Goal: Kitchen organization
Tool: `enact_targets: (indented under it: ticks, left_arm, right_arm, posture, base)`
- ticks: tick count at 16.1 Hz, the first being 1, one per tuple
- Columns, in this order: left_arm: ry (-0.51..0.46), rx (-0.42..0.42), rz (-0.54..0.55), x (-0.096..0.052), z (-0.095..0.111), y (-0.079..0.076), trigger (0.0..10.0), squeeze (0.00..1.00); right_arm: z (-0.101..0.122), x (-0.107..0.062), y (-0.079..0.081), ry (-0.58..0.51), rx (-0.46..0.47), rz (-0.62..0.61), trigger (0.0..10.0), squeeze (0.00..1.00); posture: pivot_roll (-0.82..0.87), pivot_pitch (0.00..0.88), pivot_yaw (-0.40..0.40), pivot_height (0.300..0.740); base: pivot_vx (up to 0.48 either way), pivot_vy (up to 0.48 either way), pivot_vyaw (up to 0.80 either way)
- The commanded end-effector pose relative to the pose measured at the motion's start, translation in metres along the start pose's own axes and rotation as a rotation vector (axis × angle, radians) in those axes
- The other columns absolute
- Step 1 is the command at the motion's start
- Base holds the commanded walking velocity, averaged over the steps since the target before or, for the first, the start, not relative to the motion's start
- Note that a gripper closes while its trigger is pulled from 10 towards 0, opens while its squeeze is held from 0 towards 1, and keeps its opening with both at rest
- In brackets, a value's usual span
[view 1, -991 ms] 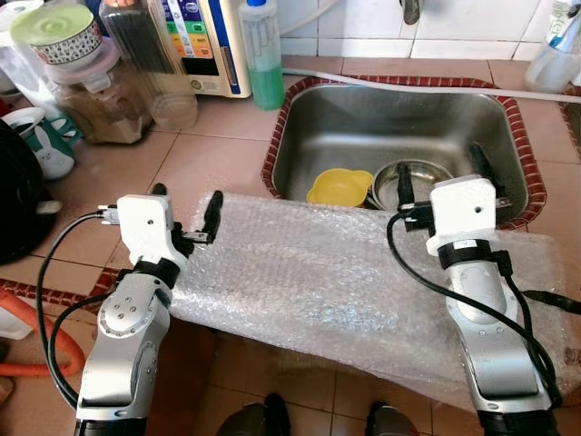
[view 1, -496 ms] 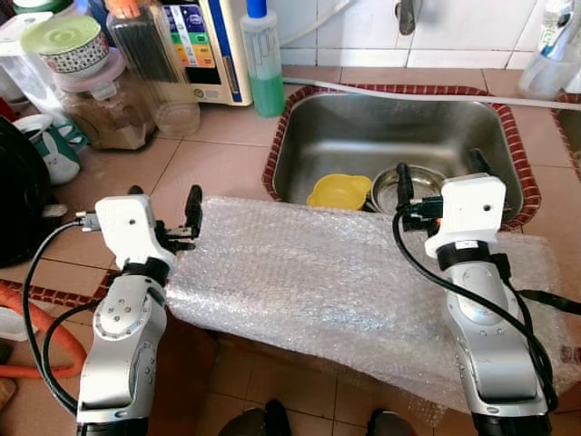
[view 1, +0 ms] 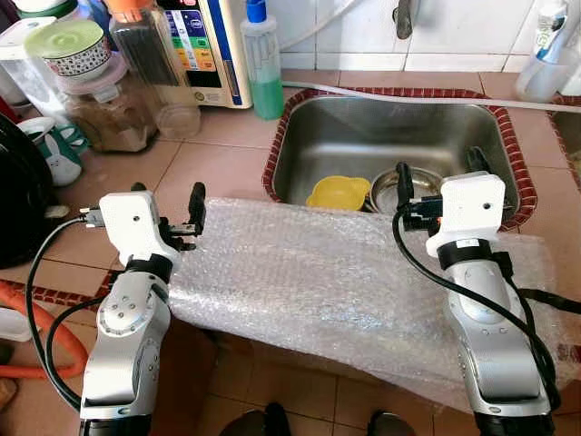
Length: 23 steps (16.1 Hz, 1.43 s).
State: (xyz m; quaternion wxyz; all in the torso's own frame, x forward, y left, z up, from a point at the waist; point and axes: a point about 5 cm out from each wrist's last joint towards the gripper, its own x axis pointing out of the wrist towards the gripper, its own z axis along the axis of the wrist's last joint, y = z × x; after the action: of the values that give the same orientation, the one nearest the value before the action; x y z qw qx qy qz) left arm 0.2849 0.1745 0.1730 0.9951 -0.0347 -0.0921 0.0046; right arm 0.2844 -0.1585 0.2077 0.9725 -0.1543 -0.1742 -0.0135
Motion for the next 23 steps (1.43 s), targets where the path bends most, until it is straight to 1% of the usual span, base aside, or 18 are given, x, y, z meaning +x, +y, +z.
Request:
enact_targets:
  ticks: [1, 5, 19, 23]
  left_arm:
    - [-0.004, 0.009, 0.0, -0.0004, 0.0018, 0.0004, 10.0, 0.0]
    - [0.005, 0.008, -0.006, -0.001, 0.0011, -0.0001, 10.0, 0.0]
    - [0.014, 0.011, -0.031, -0.0015, 0.0012, -0.003, 10.0, 0.0]
    - [0.022, 0.016, -0.039, -0.0032, 0.0001, -0.0041, 10.0, 0.0]
  right_arm:
    - [0.0028, -0.0006, 0.0016, -0.005, 0.001, 0.013, 10.0, 0.0]
    - [0.0019, 0.0001, 0.0005, -0.002, -0.004, 0.02, 10.0, 0.0]
    - [0.0012, 0.0019, 0.0013, 0.001, -0.009, 0.019, 10.0, 0.0]
    - [0.0007, 0.0026, 0.0011, 0.001, -0.013, 0.017, 10.0, 0.0]
  posture:
    - [-0.2, 0.151, 0.129, 0.74]
    - [-0.2, 0.151, 0.13, 0.74]
    - [-0.2, 0.153, 0.132, 0.74]
    - [-0.19, 0.157, 0.132, 0.74]
  base:
    - [0.0, 0.0, 0.0]
    - [0.0, 0.0, 0.0]
    - [-0.287, 0.0, 0.0]
    - [0.0, 0.0, 0.0]
